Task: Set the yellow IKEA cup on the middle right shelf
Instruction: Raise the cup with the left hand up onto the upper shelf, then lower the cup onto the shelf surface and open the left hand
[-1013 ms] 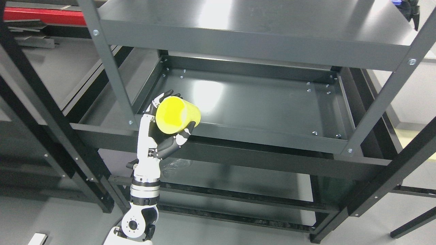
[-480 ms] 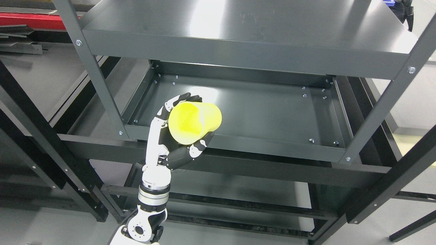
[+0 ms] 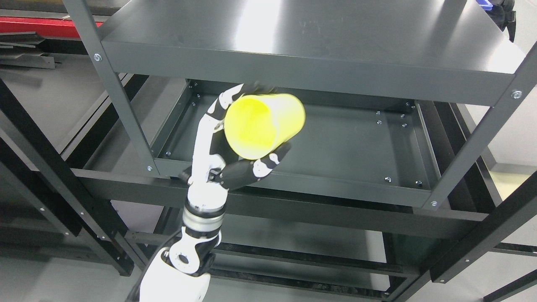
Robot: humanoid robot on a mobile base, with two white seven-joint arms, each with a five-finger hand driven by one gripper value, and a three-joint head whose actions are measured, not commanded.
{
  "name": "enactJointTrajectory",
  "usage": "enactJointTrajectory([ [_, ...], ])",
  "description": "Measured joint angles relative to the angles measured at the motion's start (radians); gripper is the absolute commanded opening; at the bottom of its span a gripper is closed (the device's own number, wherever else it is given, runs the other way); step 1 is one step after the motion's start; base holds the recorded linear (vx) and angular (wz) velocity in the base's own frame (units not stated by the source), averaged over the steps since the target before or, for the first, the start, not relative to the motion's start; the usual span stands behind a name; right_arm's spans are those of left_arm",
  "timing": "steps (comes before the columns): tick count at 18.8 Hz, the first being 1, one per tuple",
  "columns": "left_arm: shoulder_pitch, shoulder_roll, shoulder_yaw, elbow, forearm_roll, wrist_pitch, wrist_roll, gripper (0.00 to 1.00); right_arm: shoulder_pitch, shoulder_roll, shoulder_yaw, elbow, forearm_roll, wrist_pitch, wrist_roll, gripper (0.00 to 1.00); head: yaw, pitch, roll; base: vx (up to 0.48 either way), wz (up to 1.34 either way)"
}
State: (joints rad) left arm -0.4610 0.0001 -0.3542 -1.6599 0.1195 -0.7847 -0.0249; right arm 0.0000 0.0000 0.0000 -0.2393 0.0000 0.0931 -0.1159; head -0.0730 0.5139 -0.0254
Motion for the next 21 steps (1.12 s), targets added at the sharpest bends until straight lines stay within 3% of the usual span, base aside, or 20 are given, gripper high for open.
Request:
enactJointTrajectory([
  [5,-0.105,0.000,-0.060,-0.020,0.001,0.000,0.011,0.00,0.000,0.000,0.000,0.000,0.000,0.000,0.000,0.99,0.0000,0.000,0.000,0.004,0.00],
  [9,-0.205,0.000,-0.086,-0.030,0.021,0.016,0.093,0.00,0.000,0.000,0.000,0.000,0.000,0.000,0.000,0.99,0.0000,0.000,0.000,0.000,0.00],
  [14,-0.326,0.000,-0.102,-0.039,0.041,0.174,0.223,0.00,0.000,0.000,0.000,0.000,0.000,0.000,0.000,0.99,0.0000,0.000,0.000,0.004,0.00],
  [18,-0.408,0.000,-0.115,-0.043,0.060,0.366,0.326,0.00,0.000,0.000,0.000,0.000,0.000,0.000,0.000,0.99,0.0000,0.000,0.000,0.000,0.00],
  [21,-0.467,0.000,-0.128,-0.046,0.086,0.574,0.390,0.00,0.000,0.000,0.000,0.000,0.000,0.000,0.000,0.99,0.0000,0.000,0.000,0.012,0.00],
])
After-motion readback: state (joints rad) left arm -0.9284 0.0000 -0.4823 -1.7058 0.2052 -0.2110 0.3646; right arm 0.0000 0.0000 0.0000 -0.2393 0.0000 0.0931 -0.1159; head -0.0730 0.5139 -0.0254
